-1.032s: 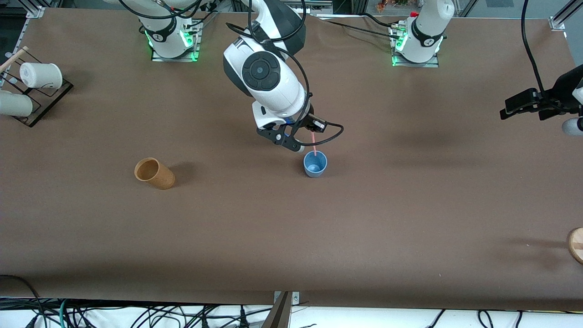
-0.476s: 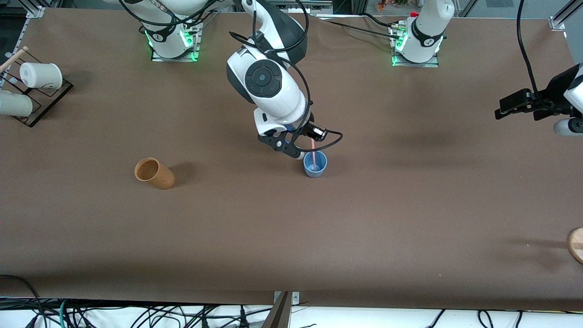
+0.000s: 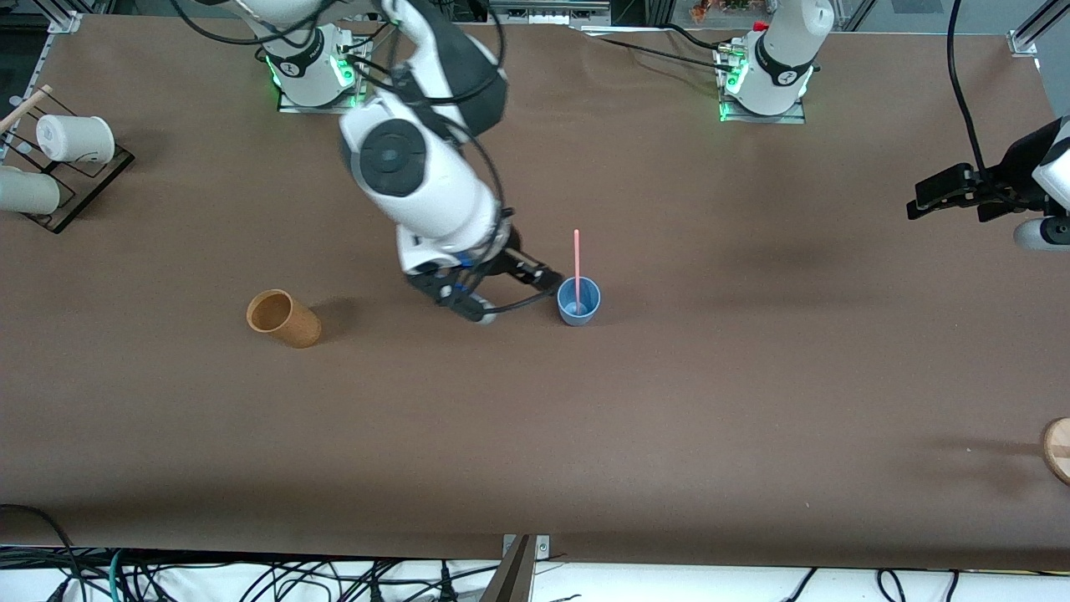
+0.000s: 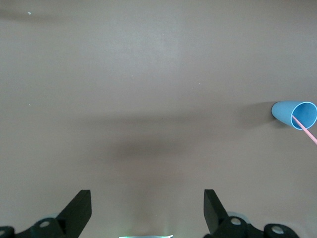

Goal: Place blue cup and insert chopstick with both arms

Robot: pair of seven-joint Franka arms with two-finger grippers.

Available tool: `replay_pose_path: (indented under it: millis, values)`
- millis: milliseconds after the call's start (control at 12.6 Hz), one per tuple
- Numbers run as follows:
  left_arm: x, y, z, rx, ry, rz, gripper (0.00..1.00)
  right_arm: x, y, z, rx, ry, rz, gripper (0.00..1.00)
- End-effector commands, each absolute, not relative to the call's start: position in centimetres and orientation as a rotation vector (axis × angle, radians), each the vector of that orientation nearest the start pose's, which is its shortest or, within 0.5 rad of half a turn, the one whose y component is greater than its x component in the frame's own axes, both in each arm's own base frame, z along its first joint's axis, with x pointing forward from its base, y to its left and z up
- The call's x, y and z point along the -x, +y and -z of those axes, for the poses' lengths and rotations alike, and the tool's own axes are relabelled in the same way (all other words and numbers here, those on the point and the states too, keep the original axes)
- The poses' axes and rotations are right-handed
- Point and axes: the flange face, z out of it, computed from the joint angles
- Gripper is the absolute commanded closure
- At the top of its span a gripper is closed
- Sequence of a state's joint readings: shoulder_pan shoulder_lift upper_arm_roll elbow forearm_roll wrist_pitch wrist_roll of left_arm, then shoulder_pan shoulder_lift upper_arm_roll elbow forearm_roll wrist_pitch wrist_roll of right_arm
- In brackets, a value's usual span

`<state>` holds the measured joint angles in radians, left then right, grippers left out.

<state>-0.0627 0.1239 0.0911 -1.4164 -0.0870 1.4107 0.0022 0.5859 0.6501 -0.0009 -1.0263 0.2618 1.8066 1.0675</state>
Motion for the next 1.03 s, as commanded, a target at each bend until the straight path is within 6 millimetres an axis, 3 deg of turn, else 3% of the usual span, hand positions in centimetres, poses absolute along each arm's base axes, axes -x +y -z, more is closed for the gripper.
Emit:
replay_pose_path:
  millis: [0,238,397,556,714,952]
  values:
    - [-57.4,0.0,-61.5,3.233,-0.044,-0.201,0.00,-61.3,35.3,-52.4,2.866,0.582,-0.132,0.00]
    - [-57.4,-0.4,-61.4,3.234,-0.031,-0.202,0.00,-59.6,24.0,-56.0,2.984,0.224,-0.139,0.00]
    - [-57.4,-1.0,-61.4,3.234,-0.014,-0.201,0.00,-58.3,18.1,-58.1,3.116,-0.094,-0.135,0.00]
    - [-57.5,-0.9,-61.3,3.233,-0.019,-0.200,0.00,-57.0,13.0,-59.3,3.140,-0.240,-0.089,0.00]
    - [-57.7,-0.8,-61.1,3.231,-0.020,-0.203,0.00,-55.0,10.9,-59.9,3.152,-0.374,-0.006,0.00]
    - [-58.1,-0.7,-60.9,3.229,-0.025,-0.178,0.00,-55.3,10.6,-60.0,3.153,-0.377,0.002,0.00]
